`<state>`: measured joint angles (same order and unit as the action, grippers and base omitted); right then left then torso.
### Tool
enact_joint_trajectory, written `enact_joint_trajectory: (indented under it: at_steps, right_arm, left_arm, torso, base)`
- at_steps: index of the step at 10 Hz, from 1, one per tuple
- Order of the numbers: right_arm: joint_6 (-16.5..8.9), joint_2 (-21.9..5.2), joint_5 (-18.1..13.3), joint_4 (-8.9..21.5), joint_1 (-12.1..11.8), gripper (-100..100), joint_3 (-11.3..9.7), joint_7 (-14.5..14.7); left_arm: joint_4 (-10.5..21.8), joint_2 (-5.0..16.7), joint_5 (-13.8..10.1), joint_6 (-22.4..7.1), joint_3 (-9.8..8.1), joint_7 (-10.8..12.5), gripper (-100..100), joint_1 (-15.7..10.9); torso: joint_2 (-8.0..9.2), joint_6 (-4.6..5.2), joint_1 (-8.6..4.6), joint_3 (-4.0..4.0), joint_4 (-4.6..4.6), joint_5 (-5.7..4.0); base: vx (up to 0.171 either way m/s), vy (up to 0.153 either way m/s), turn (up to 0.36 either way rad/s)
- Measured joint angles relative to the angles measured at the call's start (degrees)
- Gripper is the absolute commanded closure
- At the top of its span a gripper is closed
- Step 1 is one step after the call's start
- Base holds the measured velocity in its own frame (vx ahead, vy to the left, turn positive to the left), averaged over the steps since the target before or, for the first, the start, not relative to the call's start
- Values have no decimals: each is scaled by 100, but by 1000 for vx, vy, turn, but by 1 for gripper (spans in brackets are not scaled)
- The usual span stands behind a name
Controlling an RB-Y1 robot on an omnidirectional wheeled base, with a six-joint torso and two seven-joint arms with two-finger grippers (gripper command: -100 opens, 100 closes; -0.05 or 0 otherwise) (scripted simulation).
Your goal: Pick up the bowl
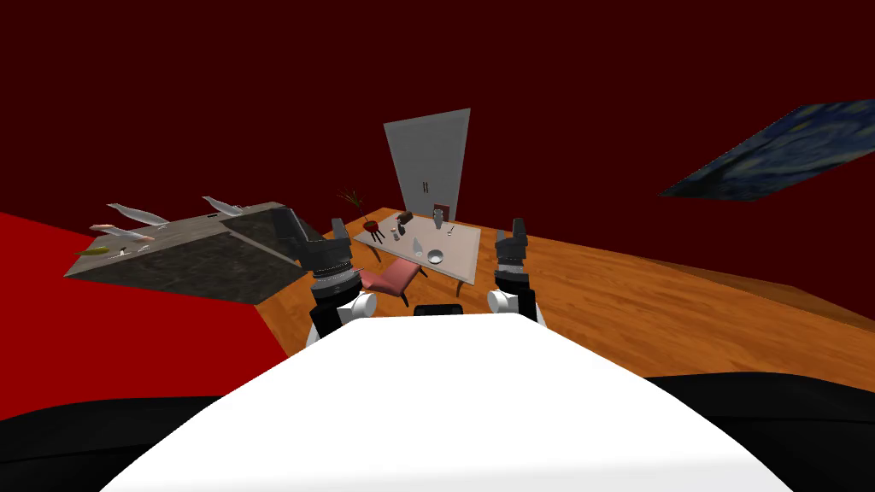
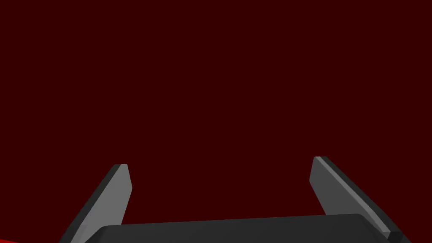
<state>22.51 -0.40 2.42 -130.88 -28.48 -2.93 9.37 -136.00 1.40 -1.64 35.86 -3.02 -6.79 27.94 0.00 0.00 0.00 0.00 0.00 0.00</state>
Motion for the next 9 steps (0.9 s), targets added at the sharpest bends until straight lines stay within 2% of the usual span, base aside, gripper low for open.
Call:
enact_joint_trajectory:
  at_steps: [3, 6, 9]
  right_arm:
    - [-320, -254, 6, 10, 14, -100, -16, 174]
    - [-777, -500, 6, 47, -23, -100, -104, 459]
    - [-1146, -676, 45, 114, 35, -100, -87, 606]
  left_arm:
    - [0, 0, 0, 0, 0, 0, 0, 0]
    - [0, 0, 0, 0, 0, 0, 0, 0]
    - [0, 0, 0, 0, 0, 0, 0, 0]
  torso:
    - [4, -1, -8, 2, 1, -2]
    - [2, -1, -10, 1, 0, -2]
    - [-1, 1, -6, 0, 0, -2]
  base:
    - [-11, -20, 112]
    - [-7, -21, 145]
    - [-1, -12, 128]
